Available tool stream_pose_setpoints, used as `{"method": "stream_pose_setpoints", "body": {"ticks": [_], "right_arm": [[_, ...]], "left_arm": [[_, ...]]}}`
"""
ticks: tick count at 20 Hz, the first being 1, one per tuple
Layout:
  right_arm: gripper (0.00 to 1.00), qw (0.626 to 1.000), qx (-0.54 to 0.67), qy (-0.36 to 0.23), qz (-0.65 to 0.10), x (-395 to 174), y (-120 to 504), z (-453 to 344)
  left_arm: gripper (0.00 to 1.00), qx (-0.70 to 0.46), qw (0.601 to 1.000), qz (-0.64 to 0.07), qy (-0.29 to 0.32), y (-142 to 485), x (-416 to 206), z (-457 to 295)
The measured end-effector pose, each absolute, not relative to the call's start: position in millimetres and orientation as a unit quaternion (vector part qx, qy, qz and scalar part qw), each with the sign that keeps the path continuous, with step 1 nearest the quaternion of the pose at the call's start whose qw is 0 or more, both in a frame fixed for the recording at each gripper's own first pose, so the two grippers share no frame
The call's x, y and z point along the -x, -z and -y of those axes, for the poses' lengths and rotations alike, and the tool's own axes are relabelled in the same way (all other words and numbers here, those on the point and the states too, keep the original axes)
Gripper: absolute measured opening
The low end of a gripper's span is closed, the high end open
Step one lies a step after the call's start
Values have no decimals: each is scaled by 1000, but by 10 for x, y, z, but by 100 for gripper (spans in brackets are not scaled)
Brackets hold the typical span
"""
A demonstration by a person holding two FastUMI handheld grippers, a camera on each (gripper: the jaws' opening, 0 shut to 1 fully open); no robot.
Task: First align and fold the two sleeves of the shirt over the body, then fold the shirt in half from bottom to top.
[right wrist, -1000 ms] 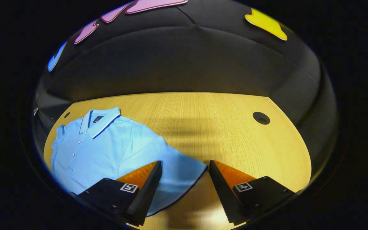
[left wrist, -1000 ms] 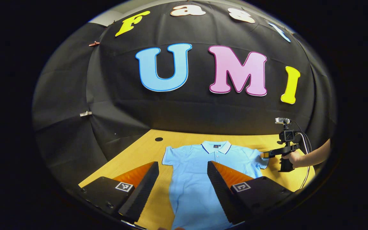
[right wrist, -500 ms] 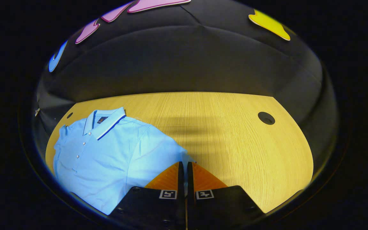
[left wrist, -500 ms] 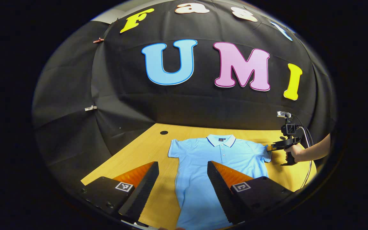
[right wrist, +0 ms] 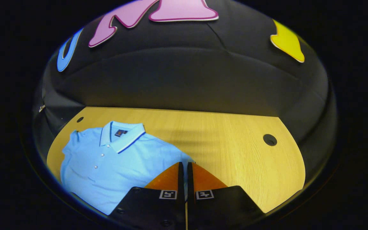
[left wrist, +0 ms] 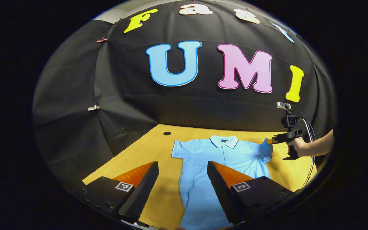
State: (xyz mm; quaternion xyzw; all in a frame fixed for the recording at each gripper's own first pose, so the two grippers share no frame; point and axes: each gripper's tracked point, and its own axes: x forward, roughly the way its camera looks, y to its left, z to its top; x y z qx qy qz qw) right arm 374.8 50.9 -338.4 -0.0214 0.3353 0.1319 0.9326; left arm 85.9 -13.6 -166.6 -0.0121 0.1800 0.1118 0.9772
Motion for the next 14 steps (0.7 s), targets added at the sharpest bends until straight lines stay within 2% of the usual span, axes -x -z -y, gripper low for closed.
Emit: {"method": "stream_pose_setpoints", "body": {"ticks": [6,14], "right_arm": [[7,927,26,-176,-330,-3651,3234,-1230],[9,905,37,-201,-372,-3292,3558,-2068]], "left_arm": [[97,18,975,-169,-142,1606,-679,-146],[97,27,965,-185,-182,1738,-280,-589]]}}
